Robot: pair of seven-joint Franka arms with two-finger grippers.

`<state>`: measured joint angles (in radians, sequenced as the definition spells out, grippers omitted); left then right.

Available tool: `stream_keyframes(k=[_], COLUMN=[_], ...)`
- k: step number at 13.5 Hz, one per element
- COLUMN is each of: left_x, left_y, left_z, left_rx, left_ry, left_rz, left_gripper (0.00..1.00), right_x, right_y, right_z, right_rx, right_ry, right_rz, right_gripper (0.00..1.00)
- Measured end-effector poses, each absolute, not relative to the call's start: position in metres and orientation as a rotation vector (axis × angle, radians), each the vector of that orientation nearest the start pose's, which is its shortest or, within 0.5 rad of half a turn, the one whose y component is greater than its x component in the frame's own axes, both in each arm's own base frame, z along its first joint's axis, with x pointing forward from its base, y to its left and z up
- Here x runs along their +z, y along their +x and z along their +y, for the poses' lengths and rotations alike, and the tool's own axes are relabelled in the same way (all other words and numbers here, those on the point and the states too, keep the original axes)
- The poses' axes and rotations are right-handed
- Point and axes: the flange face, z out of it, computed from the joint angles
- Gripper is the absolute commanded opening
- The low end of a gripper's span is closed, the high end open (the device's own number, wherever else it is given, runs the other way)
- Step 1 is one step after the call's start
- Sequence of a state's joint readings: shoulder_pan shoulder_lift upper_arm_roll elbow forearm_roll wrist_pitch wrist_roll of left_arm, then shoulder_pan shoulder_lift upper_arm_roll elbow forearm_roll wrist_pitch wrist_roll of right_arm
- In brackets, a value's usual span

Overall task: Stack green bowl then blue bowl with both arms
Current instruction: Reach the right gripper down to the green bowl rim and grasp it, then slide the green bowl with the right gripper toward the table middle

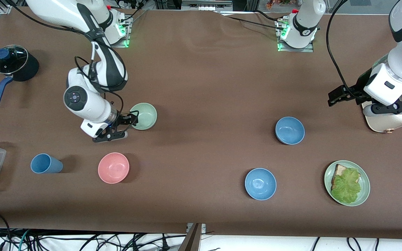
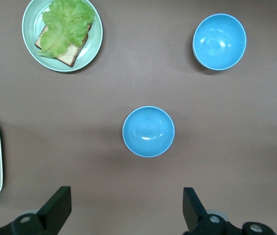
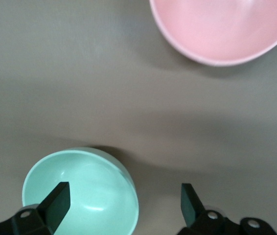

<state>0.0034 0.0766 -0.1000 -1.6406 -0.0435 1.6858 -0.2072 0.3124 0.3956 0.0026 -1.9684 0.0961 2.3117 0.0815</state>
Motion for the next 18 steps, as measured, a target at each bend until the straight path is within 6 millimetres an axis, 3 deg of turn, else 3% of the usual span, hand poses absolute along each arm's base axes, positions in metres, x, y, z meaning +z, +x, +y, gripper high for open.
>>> stream_keyframes(k=[6, 9, 13, 16, 18], left_x=[0.557, 0.557, 0.557, 0.557, 0.557], left_y=[0.579, 0.58, 0.58, 0.58, 0.579], left_z=[-0.056, -0.053, -0.053, -0.053, -0.053], left_rx=[0.071, 0.074, 0.074, 0.074, 0.074], left_ry=[-3.18, -3.179, -3.179, -3.179, -3.179], left_rz=[-0.192, -0.2, -0.2, -0.2, -0.199], left_gripper=[1.0, 1.0, 1.0, 1.0, 1.0], right_x=[0.215, 0.209, 0.209, 0.21, 0.217], right_y=[0.54, 0.534, 0.533, 0.532, 0.531], right_z=[0.179, 0.176, 0.176, 0.181, 0.199], right_rx=[0.097, 0.12, 0.125, 0.129, 0.112], right_ry=[-3.084, -3.072, -3.063, -3.041, -3.027], right_rz=[-0.197, -0.151, -0.126, -0.093, -0.078], right_gripper=[0.96, 0.65, 0.0, 0.0, 0.0])
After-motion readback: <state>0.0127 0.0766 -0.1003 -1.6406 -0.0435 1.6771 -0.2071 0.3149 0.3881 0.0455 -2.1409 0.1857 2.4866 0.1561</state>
